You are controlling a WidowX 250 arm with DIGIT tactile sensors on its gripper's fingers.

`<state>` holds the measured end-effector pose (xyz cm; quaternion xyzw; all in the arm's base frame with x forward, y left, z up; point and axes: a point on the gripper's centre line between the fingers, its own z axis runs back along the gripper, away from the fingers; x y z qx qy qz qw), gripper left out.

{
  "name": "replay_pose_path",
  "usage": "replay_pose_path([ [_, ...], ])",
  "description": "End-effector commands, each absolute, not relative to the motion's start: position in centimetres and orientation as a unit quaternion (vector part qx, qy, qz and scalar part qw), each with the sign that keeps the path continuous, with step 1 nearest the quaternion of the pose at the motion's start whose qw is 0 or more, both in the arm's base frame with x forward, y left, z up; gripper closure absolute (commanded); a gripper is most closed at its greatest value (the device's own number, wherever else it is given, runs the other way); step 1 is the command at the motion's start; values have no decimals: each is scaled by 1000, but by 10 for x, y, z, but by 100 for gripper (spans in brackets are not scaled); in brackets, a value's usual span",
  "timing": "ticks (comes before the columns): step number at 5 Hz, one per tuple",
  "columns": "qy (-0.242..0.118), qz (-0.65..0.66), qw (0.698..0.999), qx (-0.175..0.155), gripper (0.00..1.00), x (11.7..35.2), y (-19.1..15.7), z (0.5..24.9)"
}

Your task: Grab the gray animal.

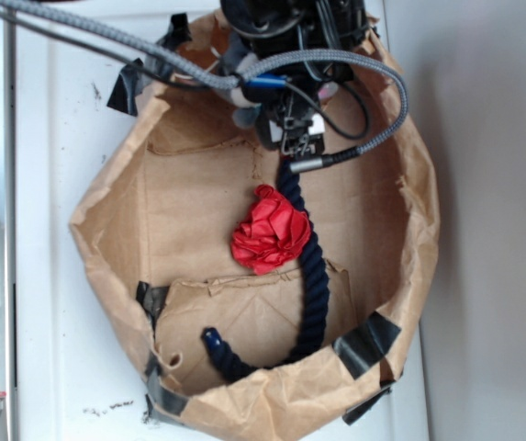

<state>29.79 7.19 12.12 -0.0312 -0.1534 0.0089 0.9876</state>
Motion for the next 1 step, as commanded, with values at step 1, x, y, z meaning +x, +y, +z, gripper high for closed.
replay_pose_path([
  [1, -204, -34, 978, 18, 100, 292, 61, 148],
])
